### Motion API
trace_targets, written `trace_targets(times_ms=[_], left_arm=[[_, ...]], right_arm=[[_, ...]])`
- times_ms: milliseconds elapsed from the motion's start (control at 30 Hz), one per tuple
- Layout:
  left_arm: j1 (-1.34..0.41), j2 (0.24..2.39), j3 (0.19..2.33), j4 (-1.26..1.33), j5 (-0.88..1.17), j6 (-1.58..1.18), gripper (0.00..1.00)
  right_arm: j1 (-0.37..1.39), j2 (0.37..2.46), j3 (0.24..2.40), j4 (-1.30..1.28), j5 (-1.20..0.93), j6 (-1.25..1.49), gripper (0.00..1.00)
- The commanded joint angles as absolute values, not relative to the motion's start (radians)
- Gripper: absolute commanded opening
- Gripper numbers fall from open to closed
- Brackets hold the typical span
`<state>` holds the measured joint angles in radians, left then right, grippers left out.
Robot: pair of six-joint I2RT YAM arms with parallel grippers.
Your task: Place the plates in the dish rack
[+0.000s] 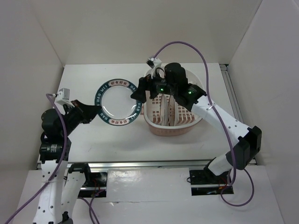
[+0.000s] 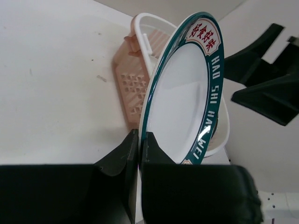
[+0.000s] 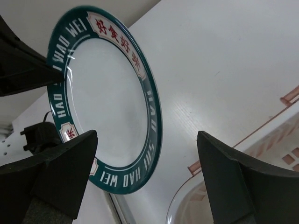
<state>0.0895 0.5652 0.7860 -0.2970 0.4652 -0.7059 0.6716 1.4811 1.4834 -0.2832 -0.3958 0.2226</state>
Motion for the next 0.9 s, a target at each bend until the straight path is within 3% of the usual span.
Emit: trace_targets(times_ms=[0, 100, 200, 267, 367, 433, 467, 533, 567, 600, 667, 867], left_arm=[[0.095, 0.541, 0.81, -0.114, 0.583, -0.736, 0.0], [0.095, 0.541, 0.772, -0.054, 0.594, -0.776, 0.0], [0.104, 0.532, 0.732, 0.003, 0.63, -0.834, 0.0], [0.113, 0.532, 0.719, 0.06, 0.655, -0.865, 0.0], [0.114, 0.557, 0.707, 0.045, 0.637, -0.865, 0.0], [0.114, 0.578, 0.716, 0.014, 0.614, -0.844, 0.0], [0.114, 0.578, 0.716, -0.009, 0.6, -0.835, 0.11], [0.114, 0.61, 0.736, -0.063, 0.563, -0.81, 0.48], [0.114, 0.62, 0.736, -0.096, 0.551, -0.787, 0.84], [0.114, 0.62, 0.745, -0.112, 0.551, -0.778, 0.92], [0.114, 0.632, 0.746, -0.138, 0.538, -0.758, 1.0], [0.114, 0.655, 0.746, -0.273, 0.434, -0.698, 1.0]], right_arm=[[0.676, 1.476, 1.444, -0.181, -0.499, 0.244, 0.93], [0.676, 1.476, 1.434, -0.17, -0.554, 0.255, 0.83], [0.676, 1.485, 1.408, -0.157, -0.554, 0.264, 0.81], [0.676, 1.473, 1.393, -0.144, -0.554, 0.284, 0.61], [0.676, 1.448, 1.382, -0.12, -0.503, 0.296, 0.08], [0.676, 1.436, 1.391, -0.144, -0.459, 0.296, 0.03], [0.676, 1.425, 1.391, -0.153, -0.448, 0.296, 0.0], [0.676, 1.401, 1.416, -0.189, -0.385, 0.317, 0.0], [0.666, 1.37, 1.431, -0.214, -0.327, 0.318, 0.0], [0.666, 1.352, 1.431, -0.227, -0.286, 0.318, 0.0], [0.666, 1.309, 1.462, -0.27, -0.174, 0.318, 0.0], [0.666, 1.128, 1.551, -0.501, 0.355, 0.298, 0.0]])
